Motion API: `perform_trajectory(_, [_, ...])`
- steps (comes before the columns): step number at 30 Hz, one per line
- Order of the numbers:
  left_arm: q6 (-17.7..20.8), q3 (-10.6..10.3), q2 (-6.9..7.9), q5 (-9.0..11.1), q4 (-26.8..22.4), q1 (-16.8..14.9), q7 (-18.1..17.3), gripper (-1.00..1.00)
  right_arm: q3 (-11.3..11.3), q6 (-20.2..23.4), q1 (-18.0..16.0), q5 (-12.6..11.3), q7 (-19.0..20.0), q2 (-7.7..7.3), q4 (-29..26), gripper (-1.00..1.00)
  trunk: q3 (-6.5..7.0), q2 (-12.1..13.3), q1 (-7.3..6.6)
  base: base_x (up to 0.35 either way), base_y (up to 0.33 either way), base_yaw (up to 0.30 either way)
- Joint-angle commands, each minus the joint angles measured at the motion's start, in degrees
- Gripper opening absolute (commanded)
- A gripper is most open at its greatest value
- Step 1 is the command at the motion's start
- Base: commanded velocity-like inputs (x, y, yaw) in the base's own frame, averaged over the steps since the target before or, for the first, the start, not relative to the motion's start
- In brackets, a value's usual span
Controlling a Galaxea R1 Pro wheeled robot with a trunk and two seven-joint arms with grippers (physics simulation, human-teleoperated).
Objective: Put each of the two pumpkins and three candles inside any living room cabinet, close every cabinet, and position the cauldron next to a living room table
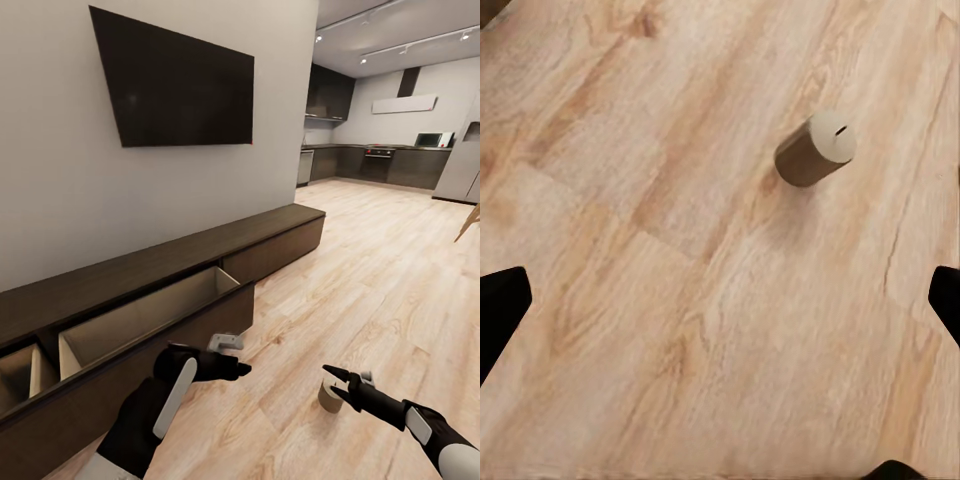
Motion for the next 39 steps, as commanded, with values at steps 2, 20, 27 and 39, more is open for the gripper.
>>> perform_trajectory(2, [0.2, 0.2, -0.02, -0.1, 2.4, -0.6, 3.3, 1.00, -0.1, -1.2, 0.0, 0.0, -2.3, -0.04, -0.1, 1.00, -0.05, 0.0, -0.01, 0.000, 0.000, -0.001])
perform_trajectory(20, [0.0, 0.0, -0.11, -0.2, 5.5, -1.5, 9.2, 1.00, 0.7, 2.2, 11.4, 0.5, -42.0, 10.23, -39.5, 1.00, -0.05, 0.0, -0.01, 0.000, 0.000, 0.000])
perform_trajectory(27, [0.0, -0.2, -0.09, -0.2, 5.5, -1.5, 9.5, 1.00, 3.1, 4.7, 15.3, 0.5, -65.4, 17.69, -56.7, 1.00, -0.05, 0.0, -0.01, 0.000, 0.000, 0.000])
perform_trajectory(39, [-0.4, -0.3, -0.08, -0.3, 5.5, -1.5, 9.6, 1.00, 10.1, 5.7, 20.2, -0.5, -92.6, 22.11, -73.4, 1.00, -0.05, 0.0, -0.01, 0.000, 0.000, 0.000])
